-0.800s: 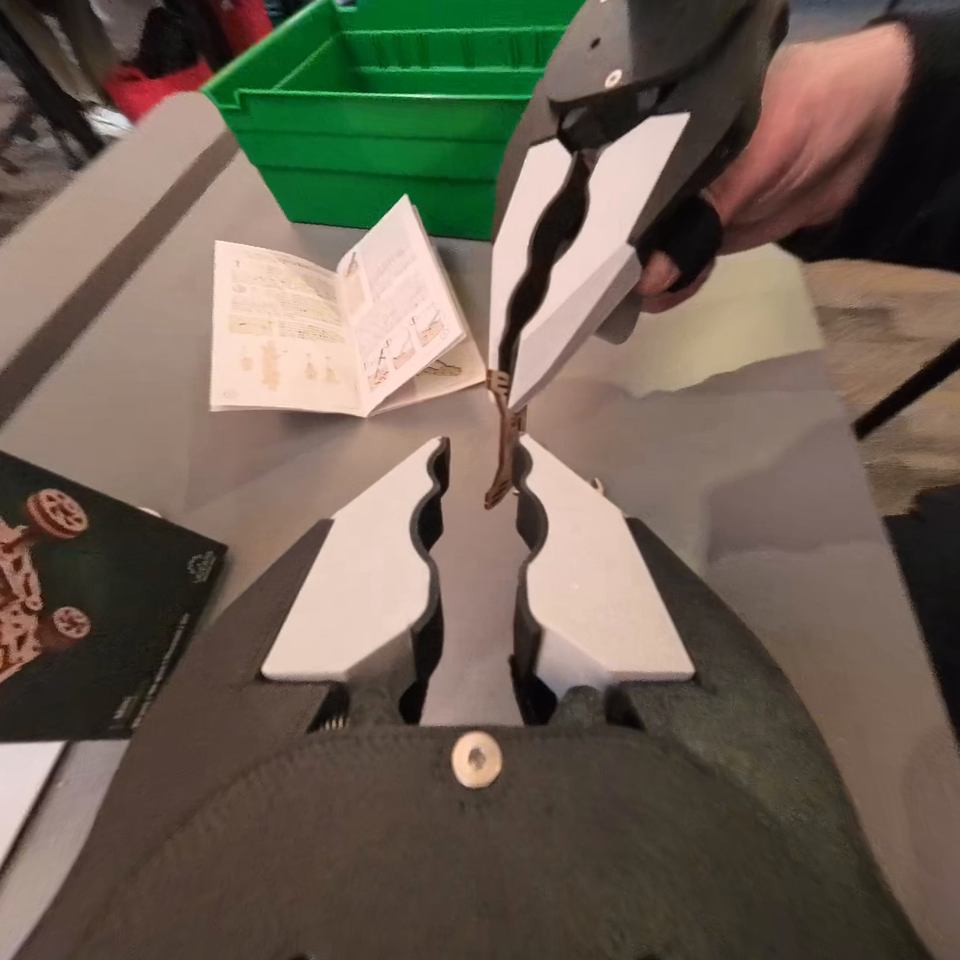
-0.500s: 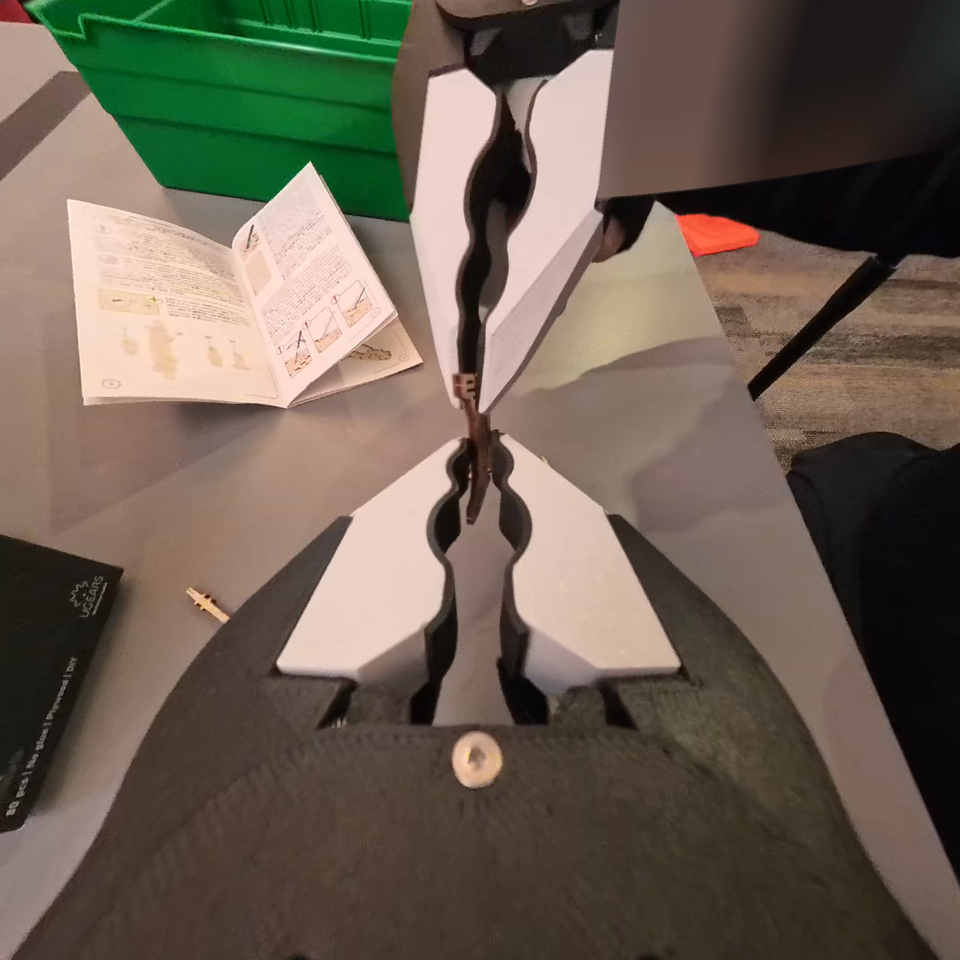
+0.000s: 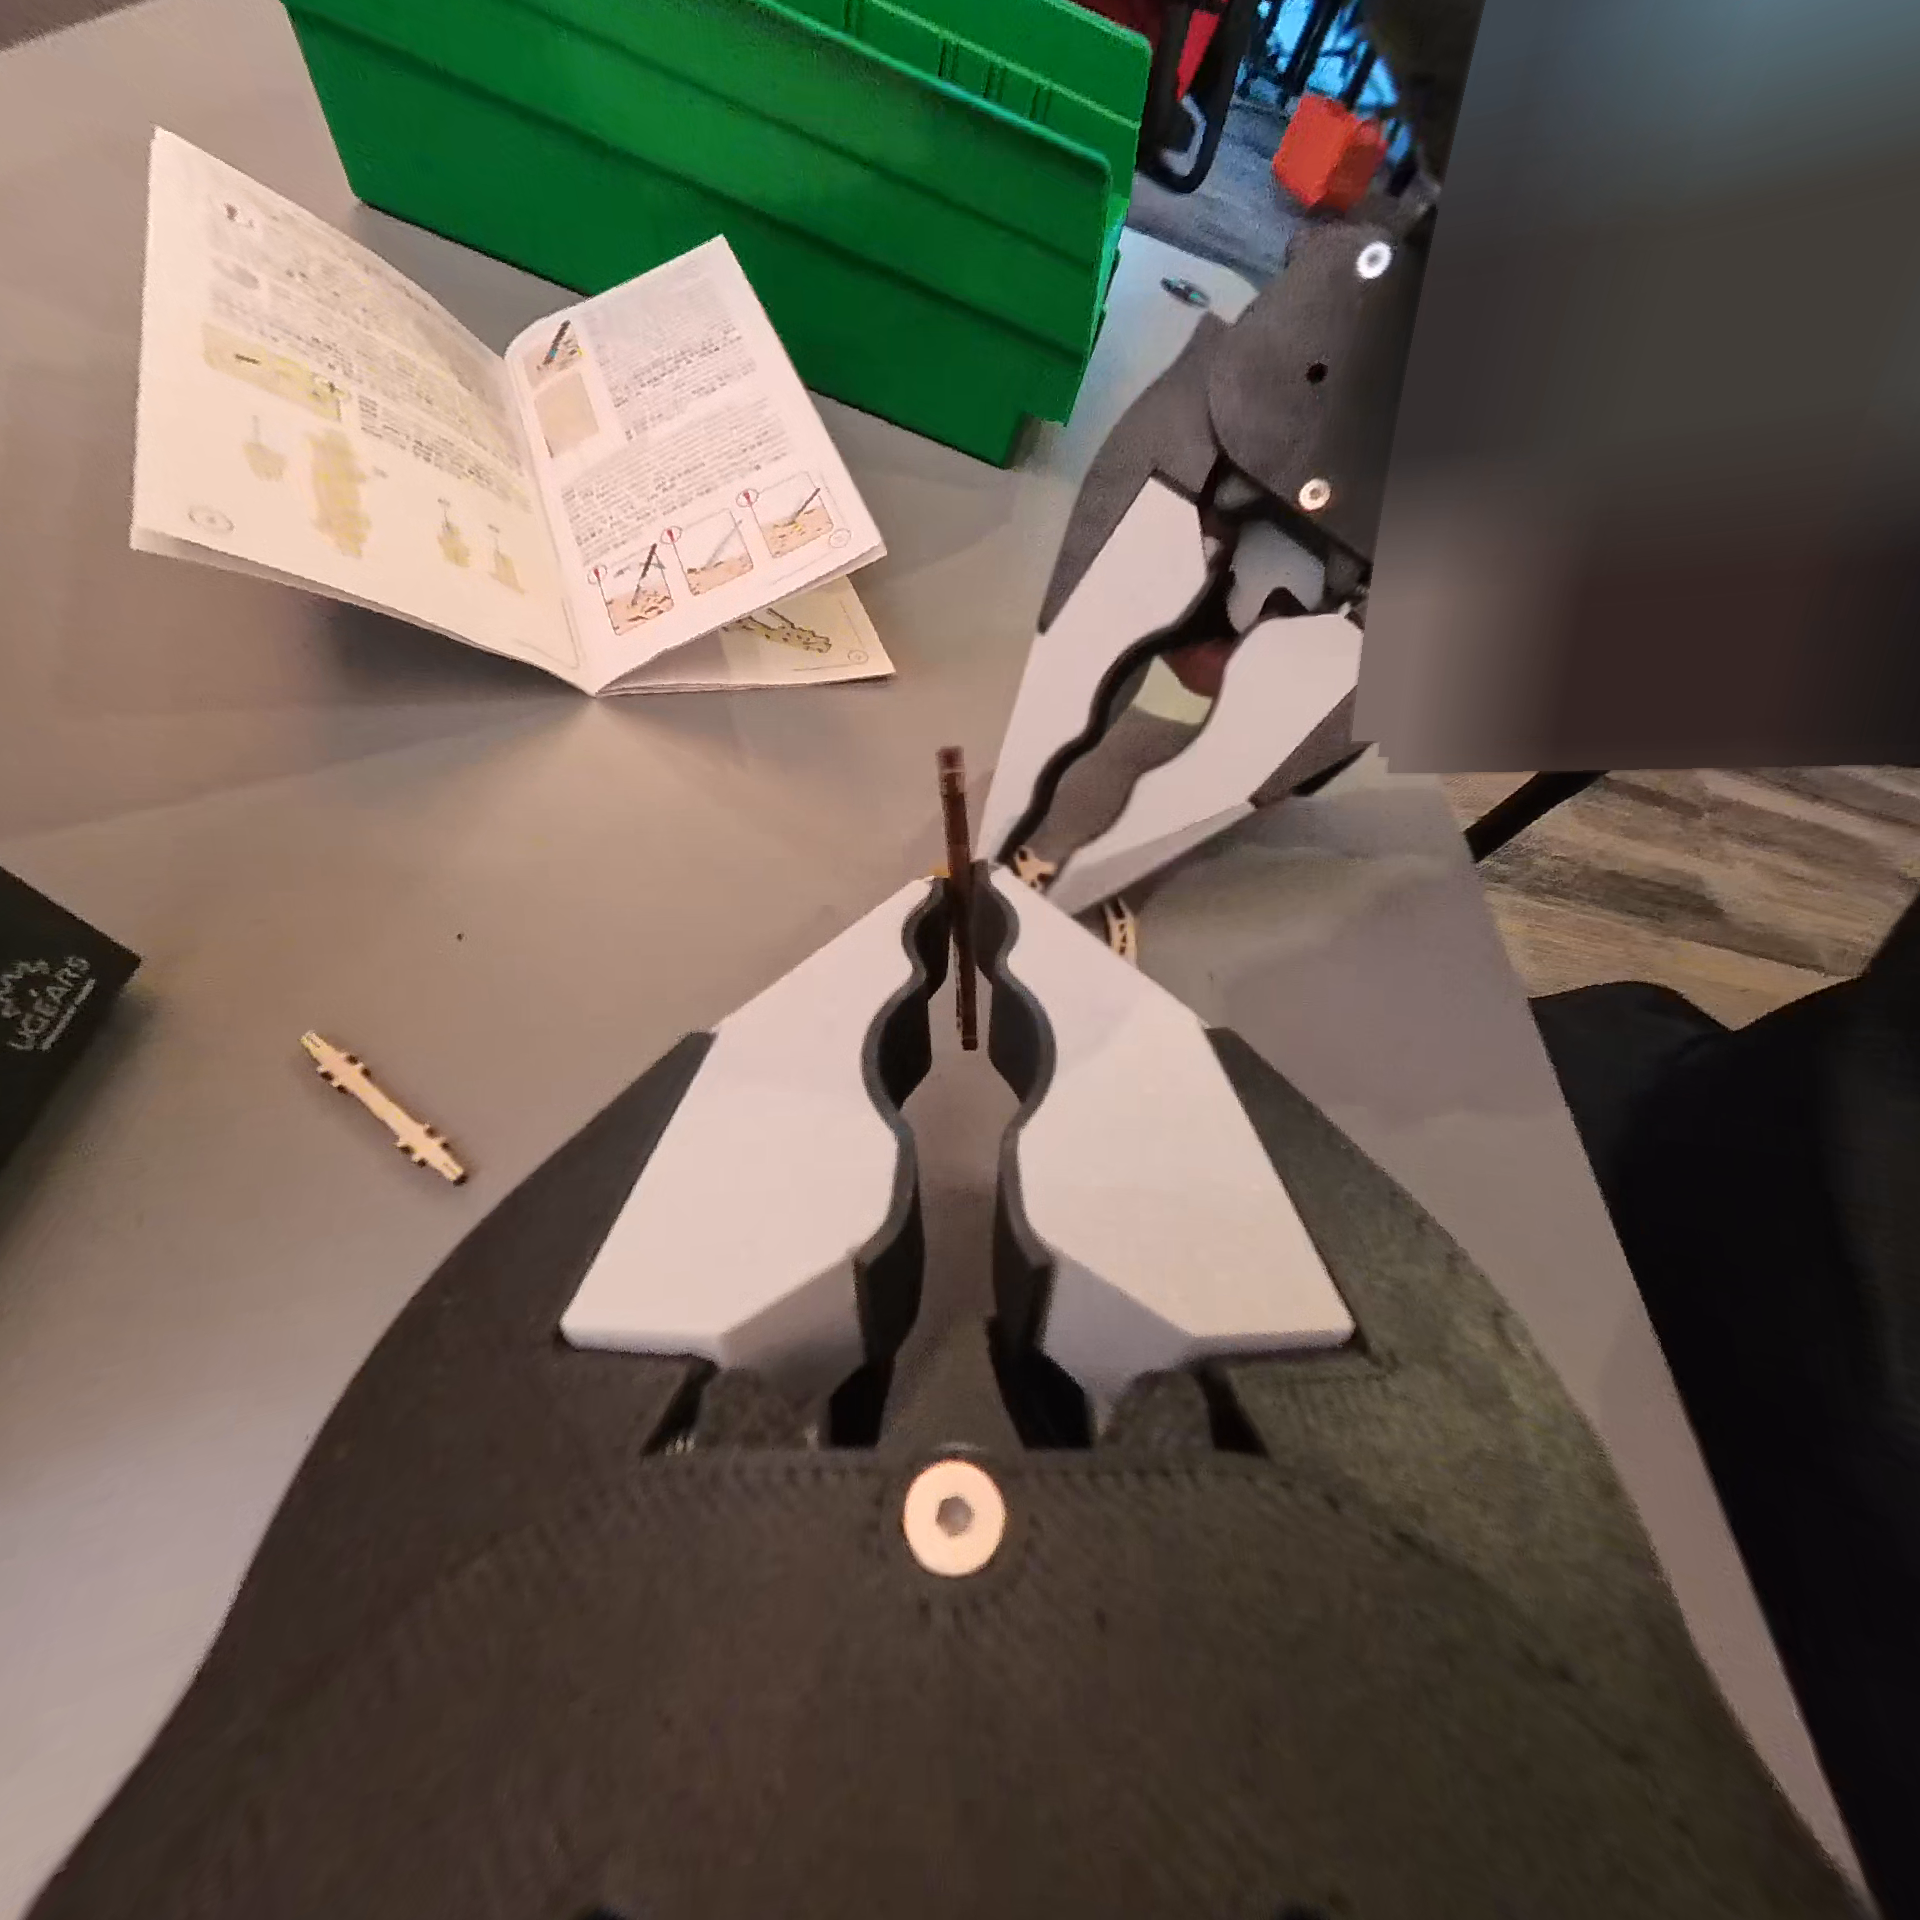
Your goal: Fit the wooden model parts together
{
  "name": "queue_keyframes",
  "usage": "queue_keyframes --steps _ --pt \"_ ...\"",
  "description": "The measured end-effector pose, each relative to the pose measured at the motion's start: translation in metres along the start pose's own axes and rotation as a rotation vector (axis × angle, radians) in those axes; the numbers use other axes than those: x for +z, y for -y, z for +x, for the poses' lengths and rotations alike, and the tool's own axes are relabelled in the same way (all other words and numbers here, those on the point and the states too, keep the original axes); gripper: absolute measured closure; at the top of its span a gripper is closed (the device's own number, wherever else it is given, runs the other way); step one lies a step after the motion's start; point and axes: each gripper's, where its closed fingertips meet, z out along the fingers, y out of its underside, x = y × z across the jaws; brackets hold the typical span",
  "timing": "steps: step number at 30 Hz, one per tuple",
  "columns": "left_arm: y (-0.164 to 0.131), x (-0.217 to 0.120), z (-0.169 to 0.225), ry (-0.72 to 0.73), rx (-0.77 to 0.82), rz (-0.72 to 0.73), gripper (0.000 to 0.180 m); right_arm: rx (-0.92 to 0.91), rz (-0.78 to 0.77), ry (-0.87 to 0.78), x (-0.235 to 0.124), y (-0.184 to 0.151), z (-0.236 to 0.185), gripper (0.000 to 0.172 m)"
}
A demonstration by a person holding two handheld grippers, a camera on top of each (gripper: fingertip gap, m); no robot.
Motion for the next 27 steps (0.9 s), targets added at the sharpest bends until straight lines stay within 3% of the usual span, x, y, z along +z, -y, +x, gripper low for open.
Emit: queue_keyframes --steps 4,11,17,27 --pt "0.004 -0.004 0.003 -0.062 -0.051 0.042 0.180 0.029 0.042 0.053 -0.002 0.002 -0.002 0.165" --pt "0.014 -0.013 0.016 -0.213 -0.098 0.115 0.180 0.036 0.341 0.331 -0.053 0.066 -0.006 0.168" --pt "0.015 -0.013 0.021 -0.260 -0.102 0.117 0.179 -0.046 0.294 0.496 -0.057 0.078 -0.012 0.168" --pt "0.013 -0.009 0.019 -0.234 -0.073 0.101 0.179 -0.038 0.232 0.538 -0.052 0.074 -0.007 0.168"
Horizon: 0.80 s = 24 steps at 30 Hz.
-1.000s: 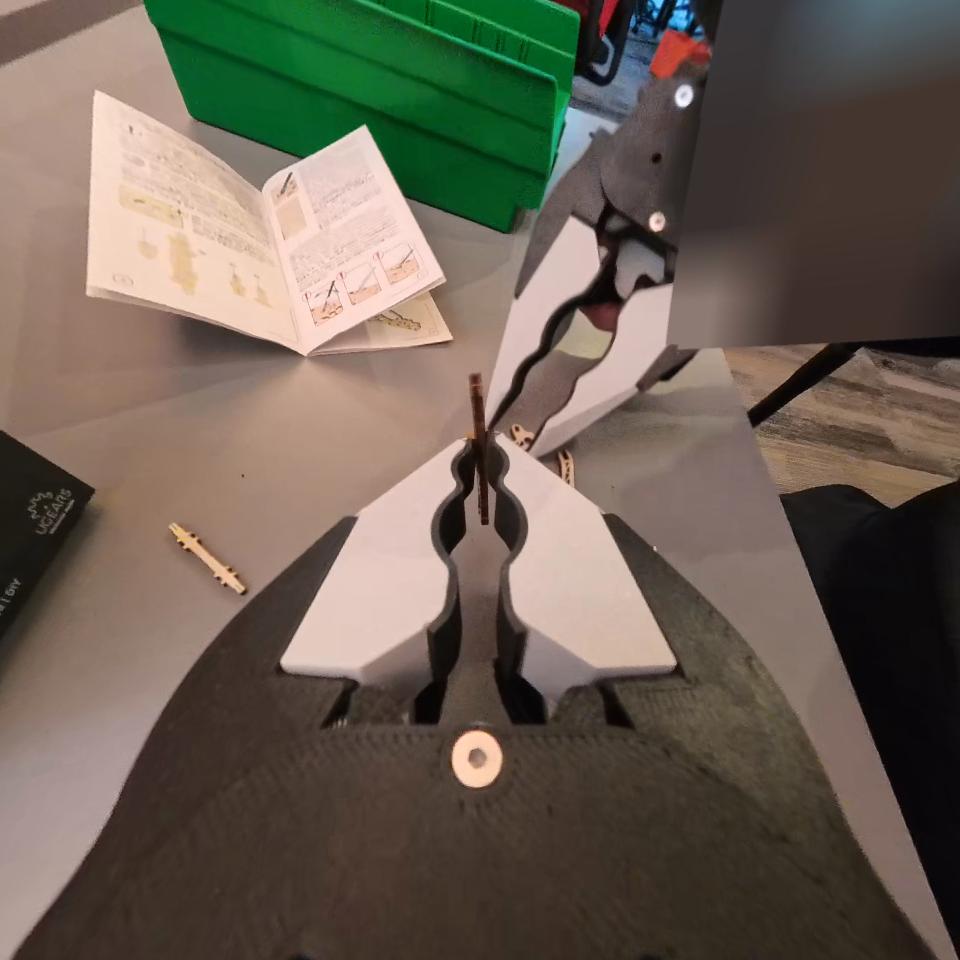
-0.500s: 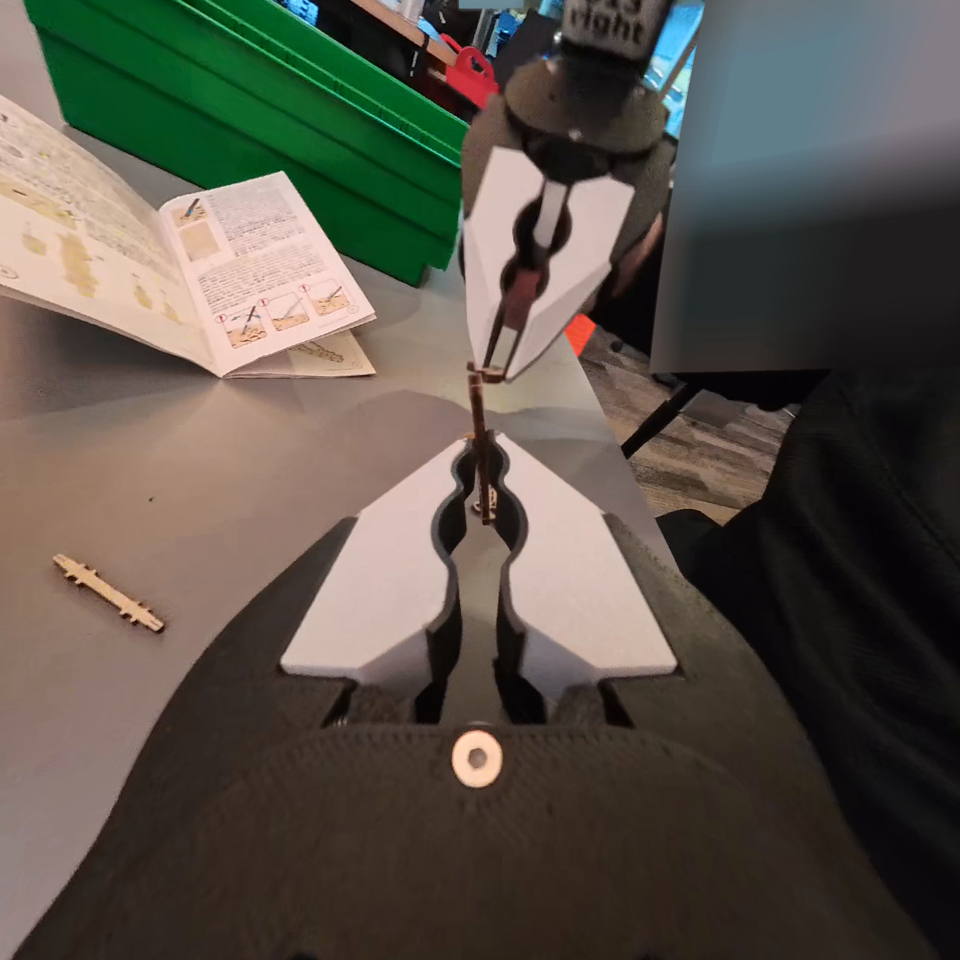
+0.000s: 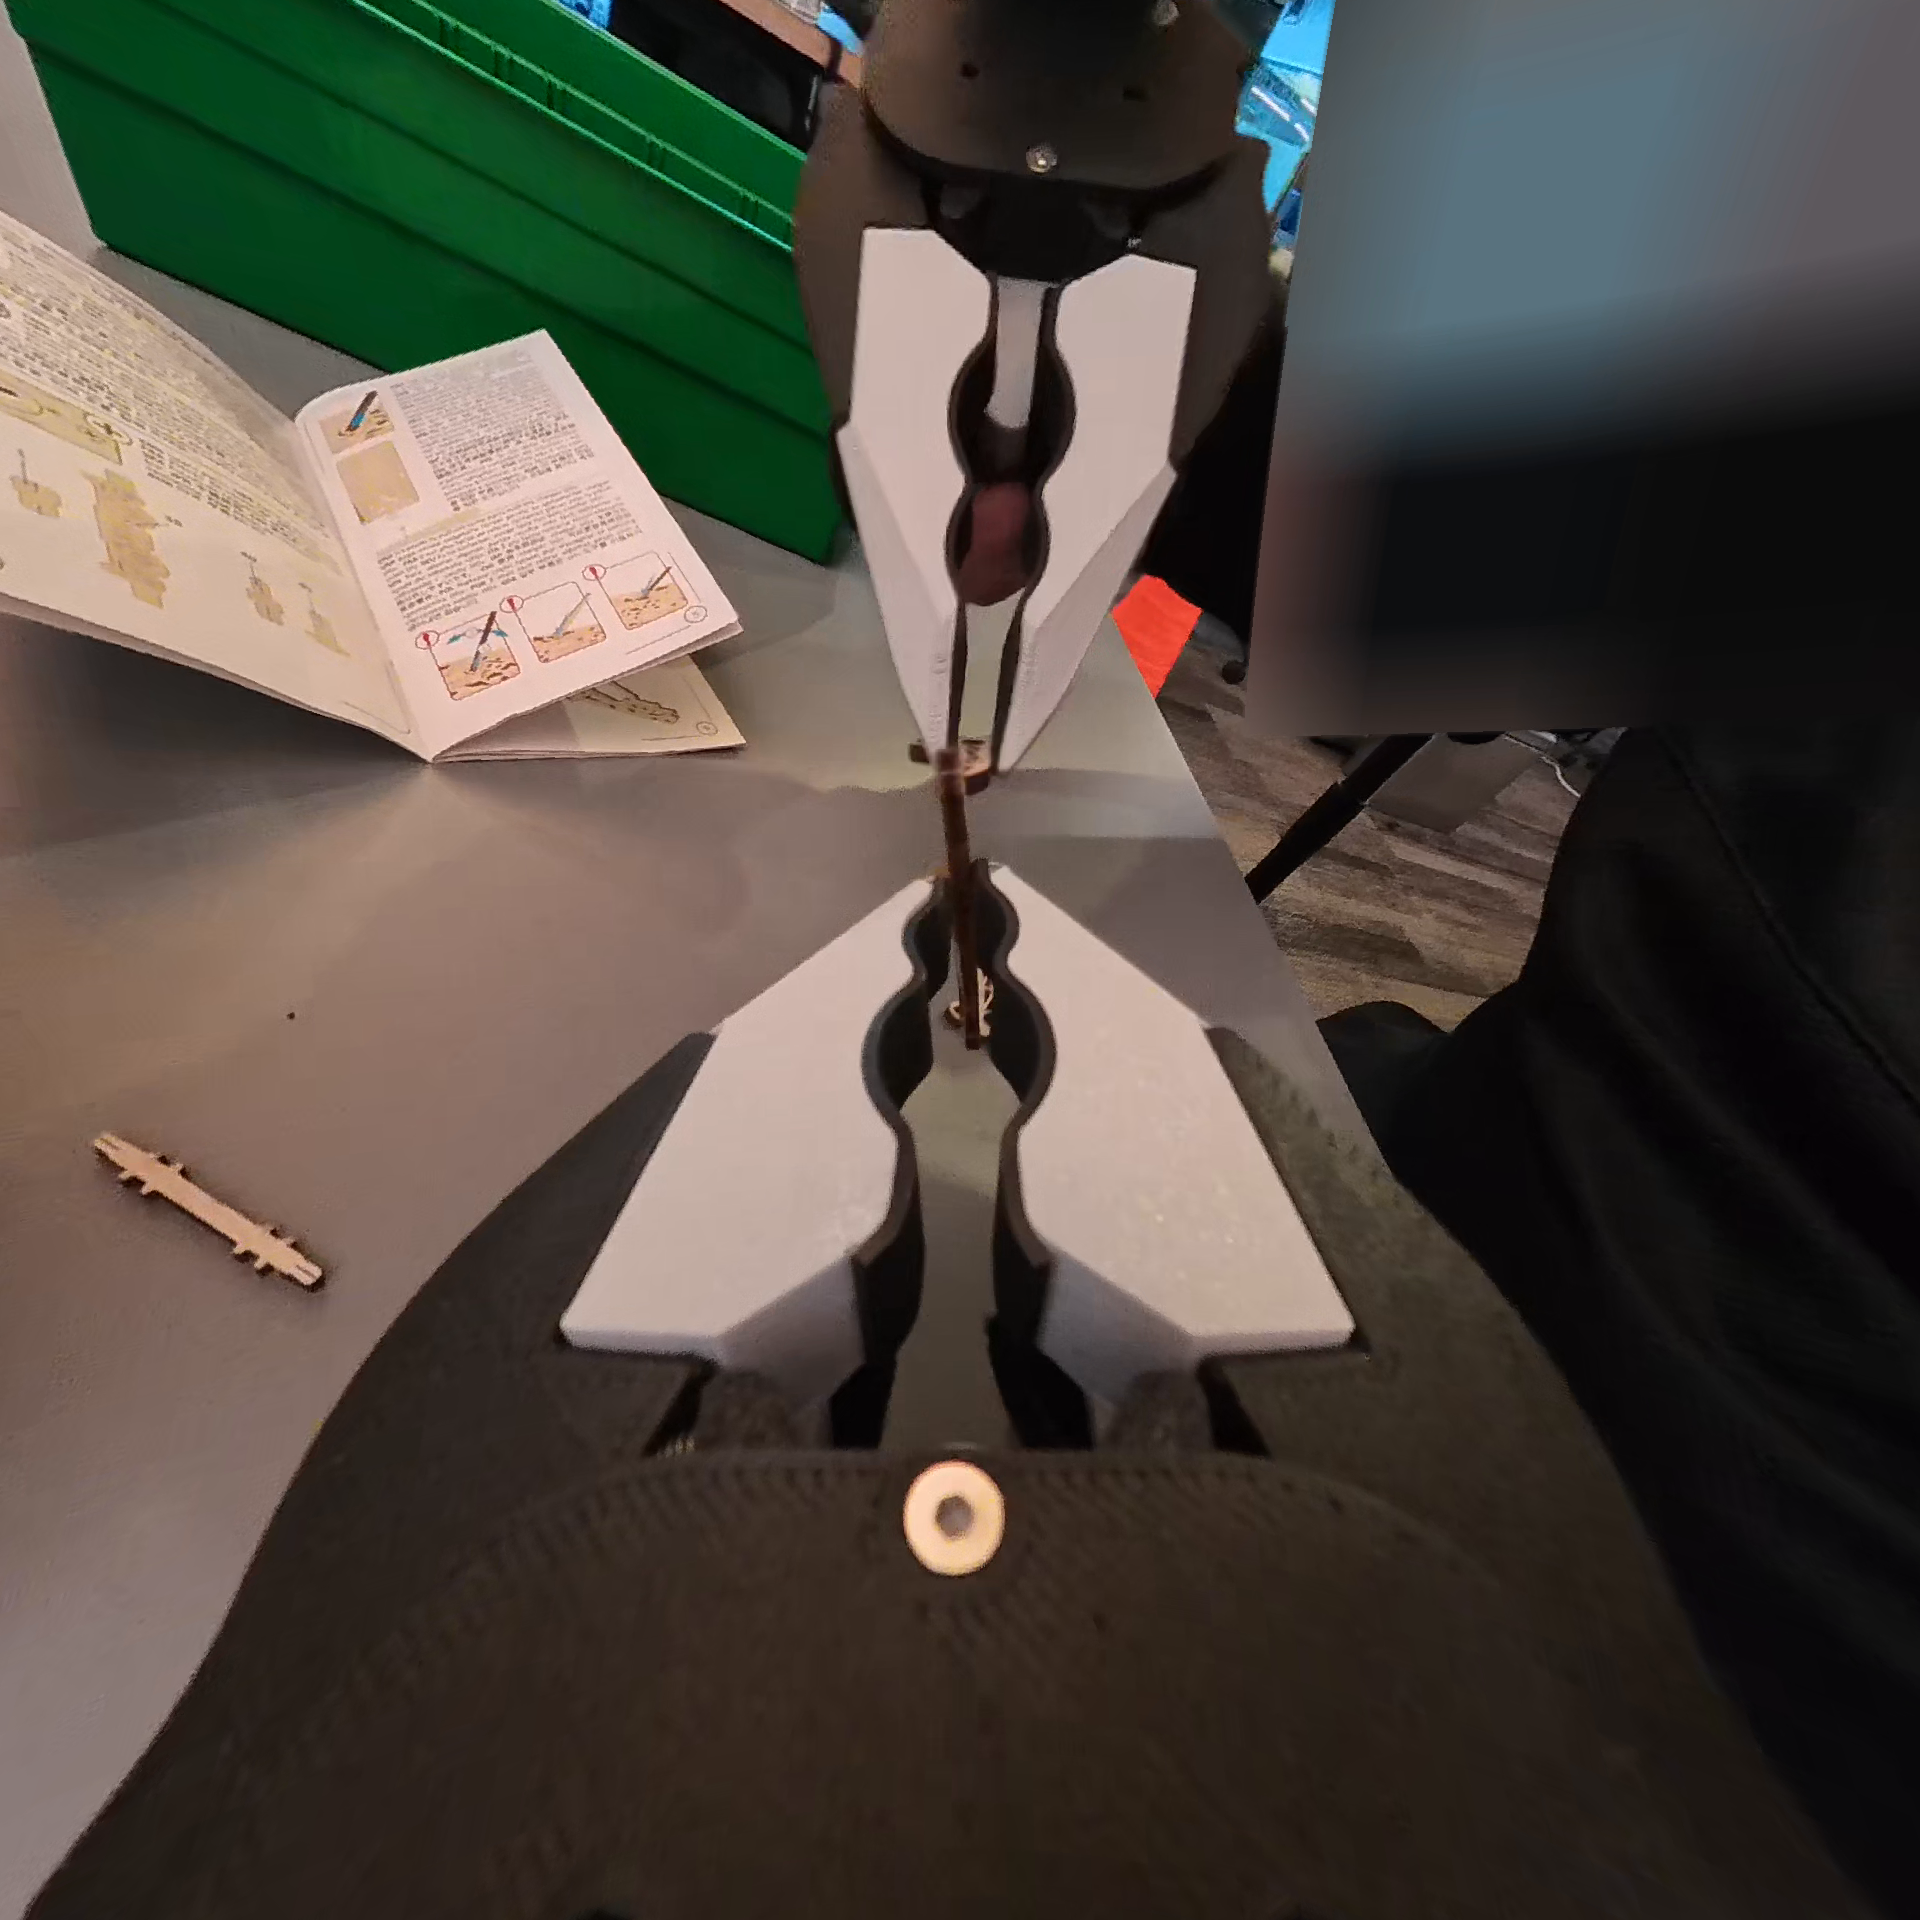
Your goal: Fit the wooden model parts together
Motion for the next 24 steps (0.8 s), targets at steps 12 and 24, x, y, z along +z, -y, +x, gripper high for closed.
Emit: queue_keyframes --steps 12,24 --pt "-0.0025 0.0014 0.0046 -0.032 -0.001 -0.017 0.179 -0.030 -0.005 0.110 0.0001 0.0006 -0.0042 0.168" --pt "-0.0060 0.0035 0.0030 -0.022 0.006 -0.042 0.179 -0.052 -0.023 0.127 0.0028 0.0006 -0.0077 0.168"
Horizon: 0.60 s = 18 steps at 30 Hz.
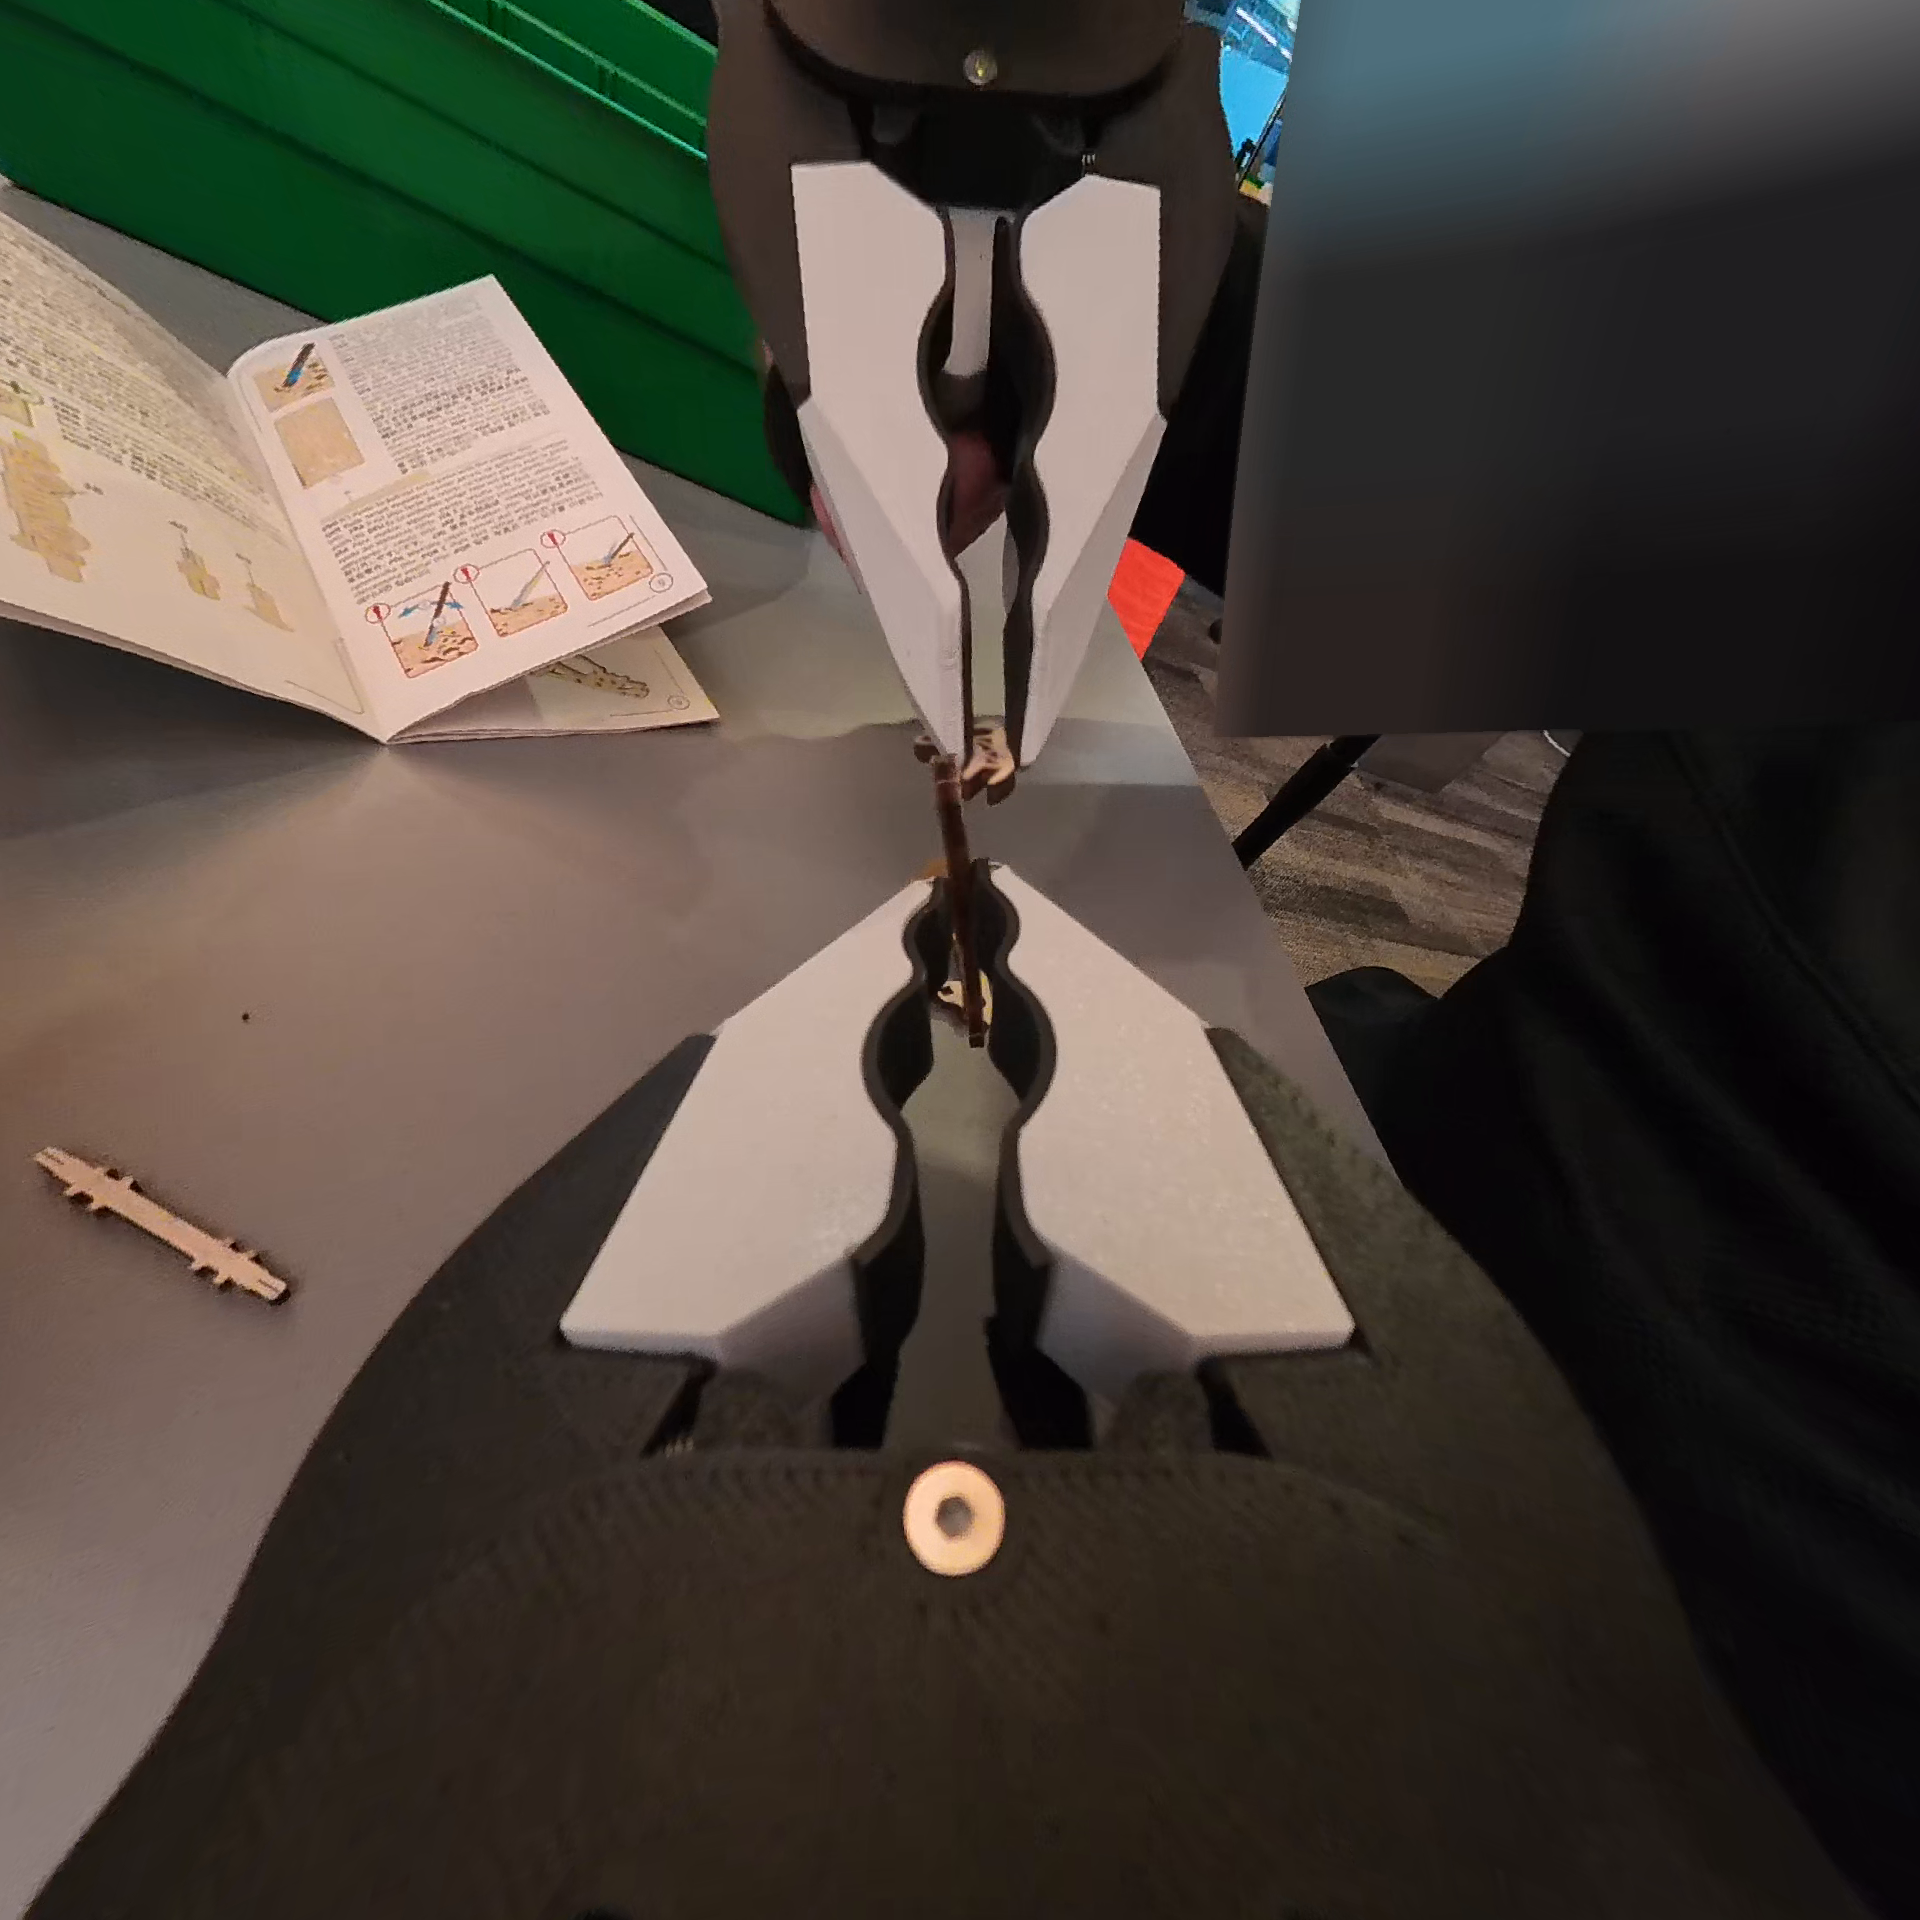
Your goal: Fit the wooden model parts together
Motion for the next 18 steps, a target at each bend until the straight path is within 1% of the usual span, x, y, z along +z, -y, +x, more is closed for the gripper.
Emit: queue_keyframes --steps 7,9,15,18 --pt "0.0008 -0.0002 -0.0002 0.003 0.003 0.006 0.179 0.008 -0.015 -0.018 -0.0017 -0.0033 0.0030 0.168" --pt "0.0018 -0.0005 0.0009 -0.003 0.002 0.012 0.179 0.010 0.001 -0.011 -0.0020 -0.0014 0.0025 0.168" --pt "-0.0008 0.0000 0.0012 -0.005 0.007 -0.005 0.179 0.005 -0.008 -0.005 -0.0004 -0.0030 0.0031 0.168" --pt "-0.0037 0.0010 0.0021 0.009 0.050 -0.033 0.179 0.010 -0.025 0.000 0.0009 -0.0057 0.0022 0.168"
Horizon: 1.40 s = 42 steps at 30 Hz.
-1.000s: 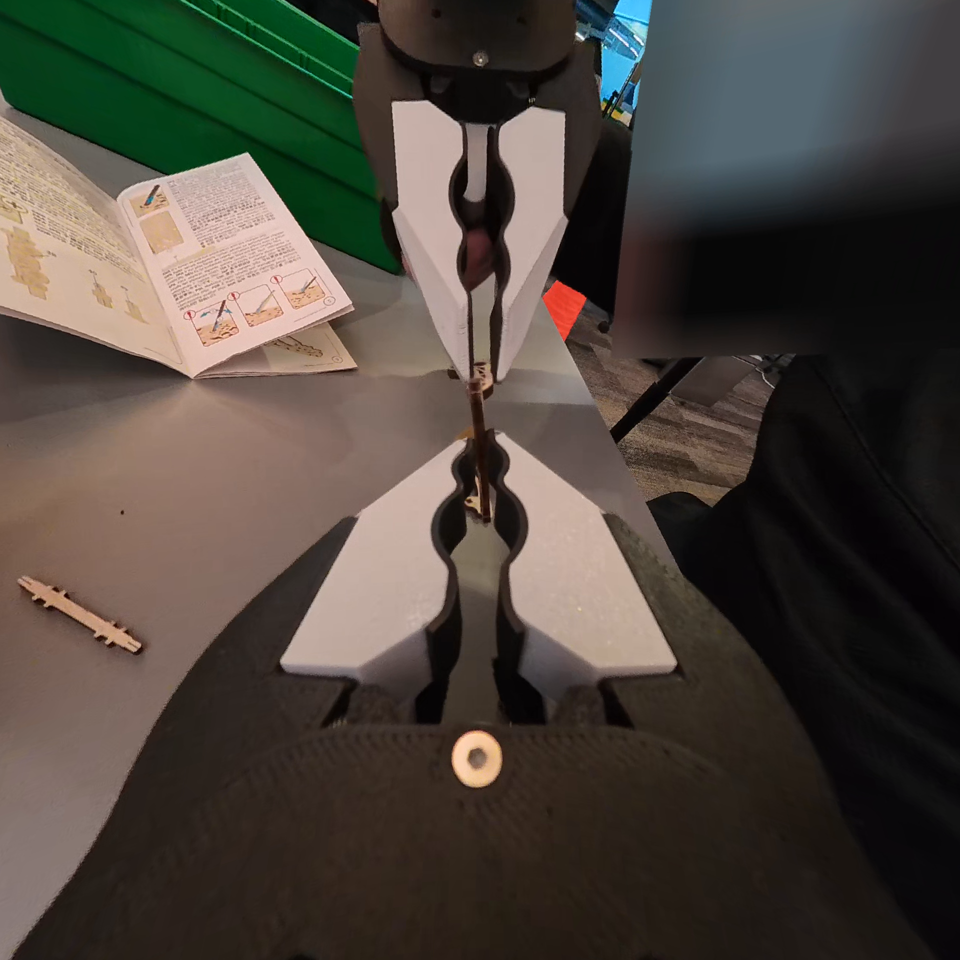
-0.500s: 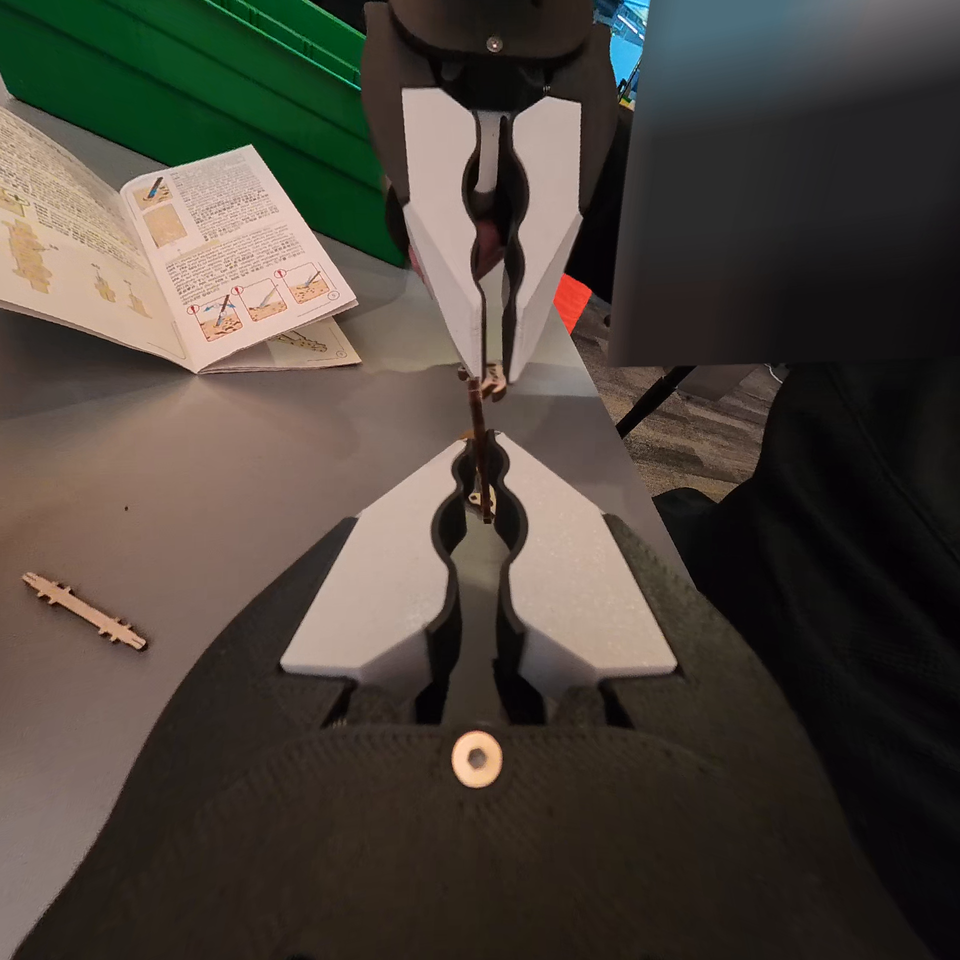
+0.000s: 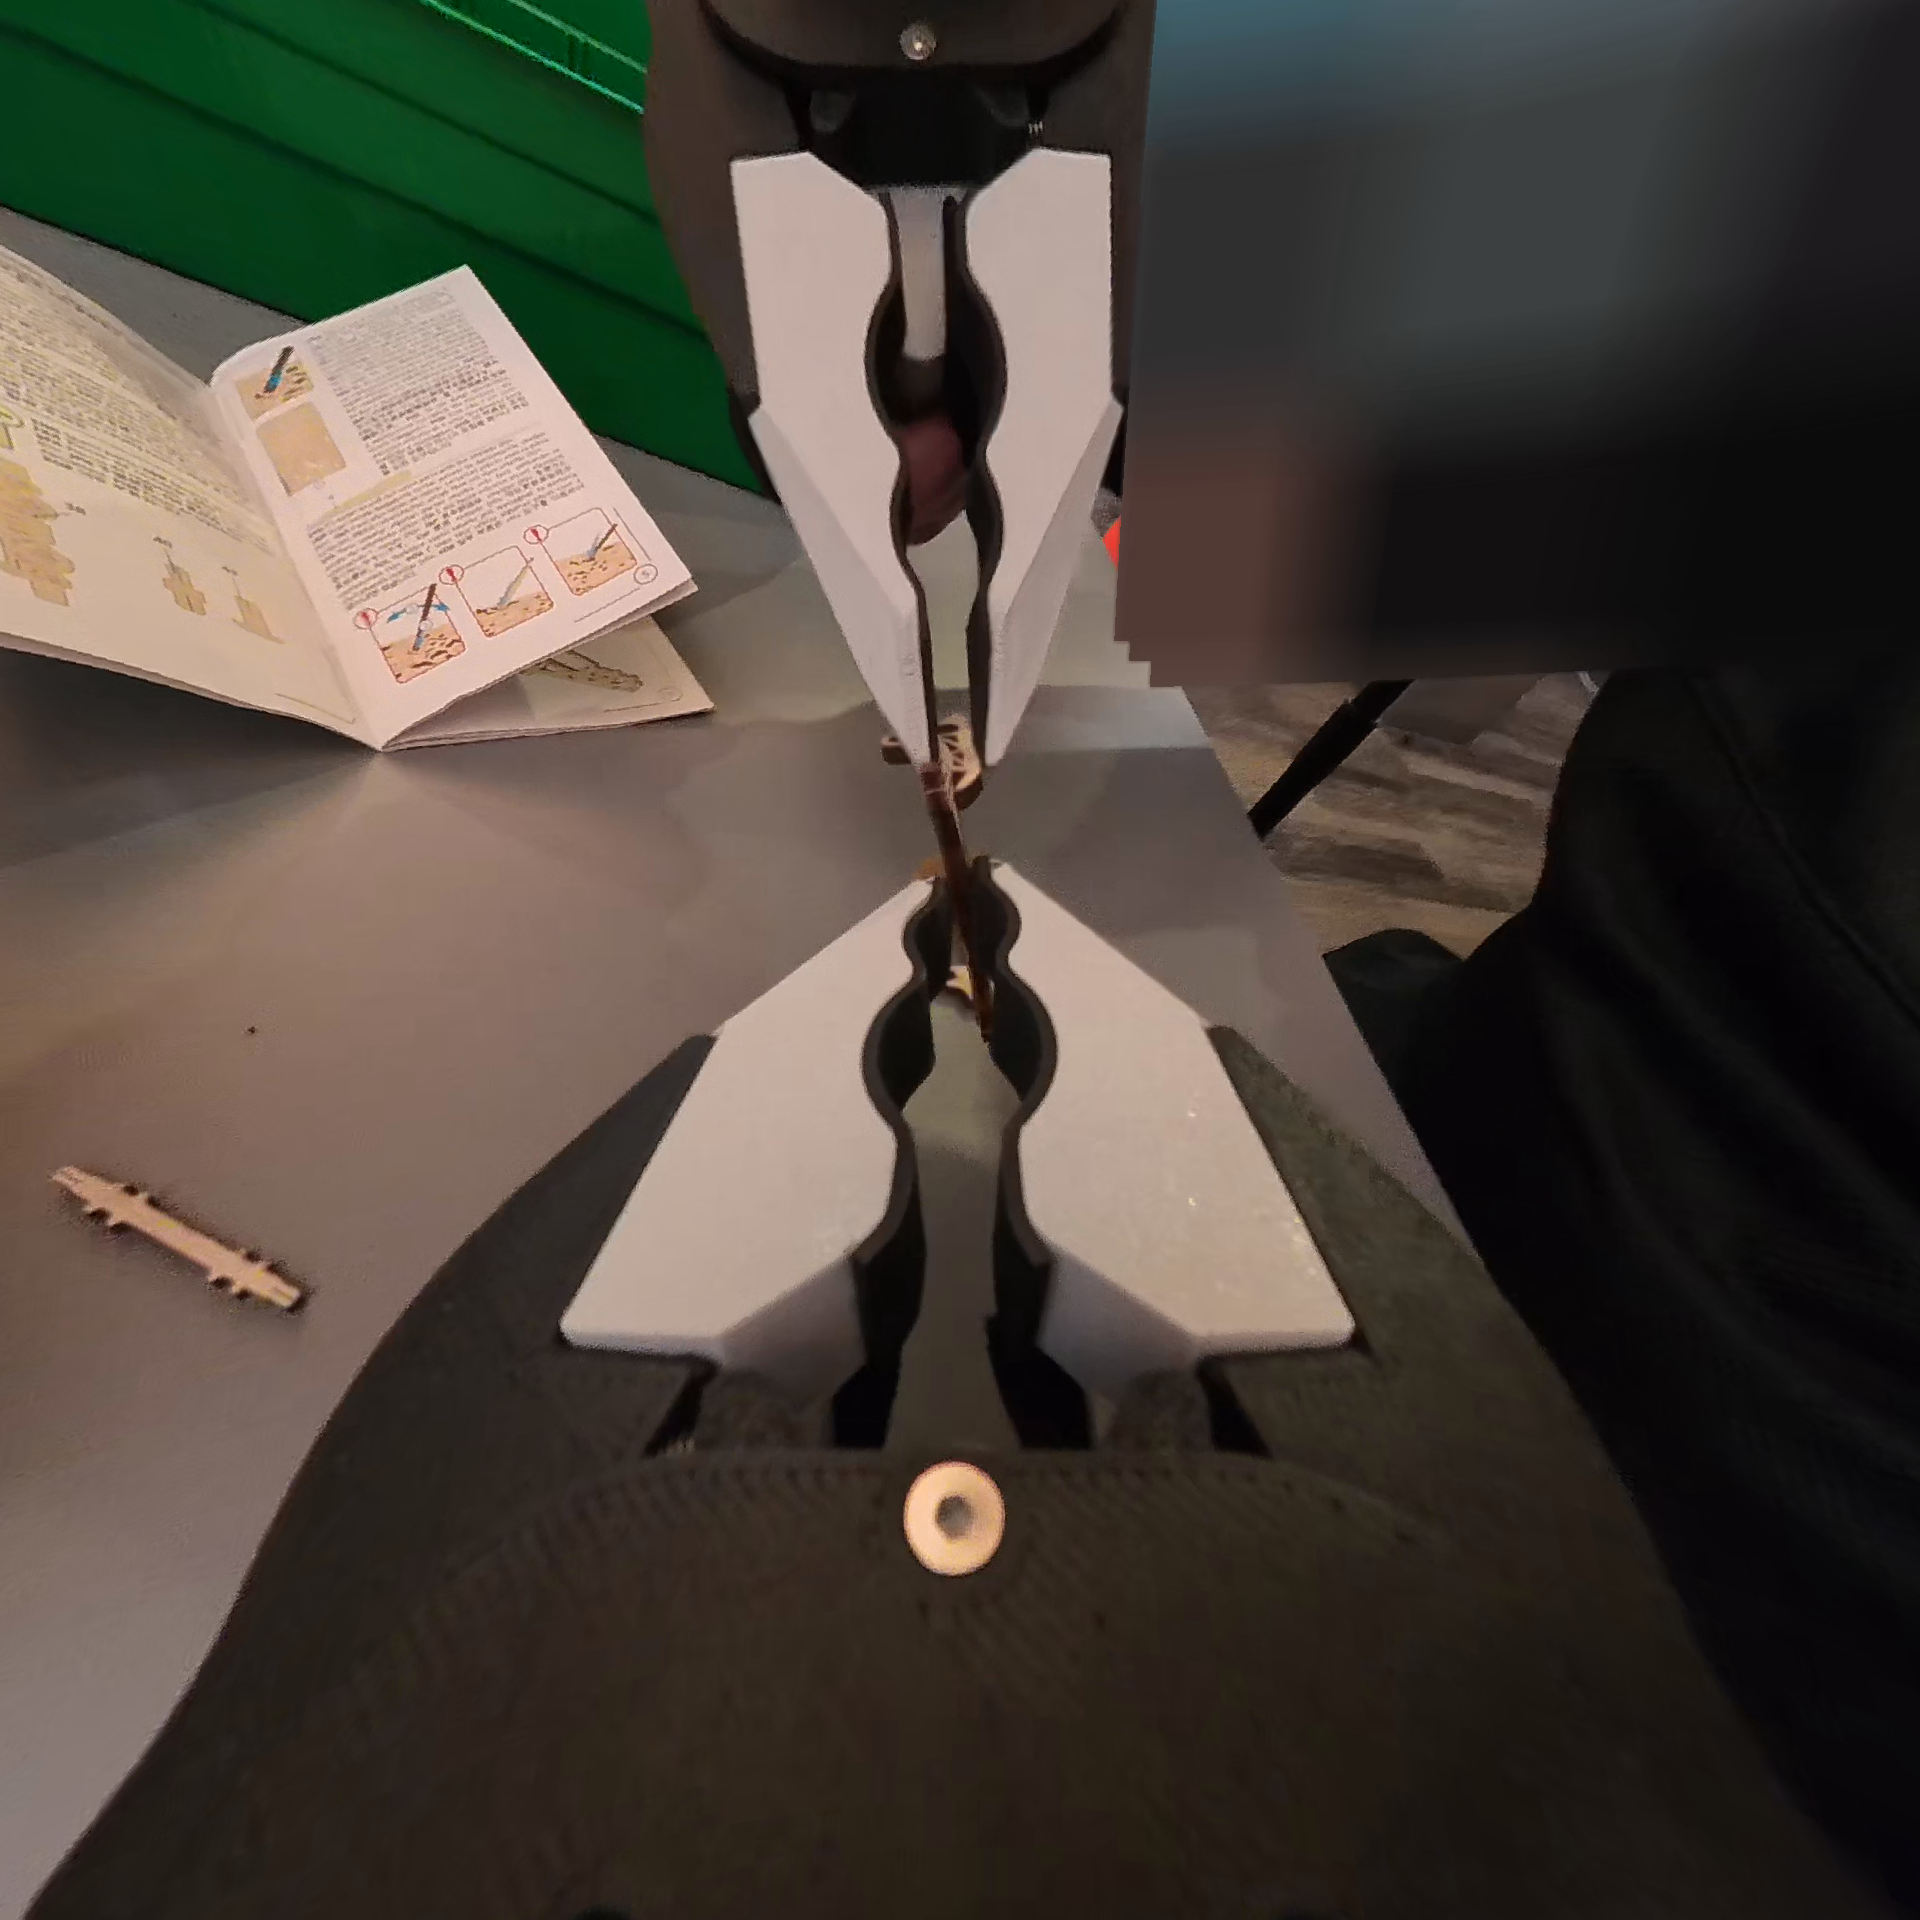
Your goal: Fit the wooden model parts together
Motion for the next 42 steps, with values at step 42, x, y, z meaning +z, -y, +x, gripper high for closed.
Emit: queue_keyframes --steps 42 --pt "-0.021 0.011 0.045 0.030 0.511 -0.284 0.179 -0.271 -0.138 0.239 0.013 -0.014 -0.048 0.167"
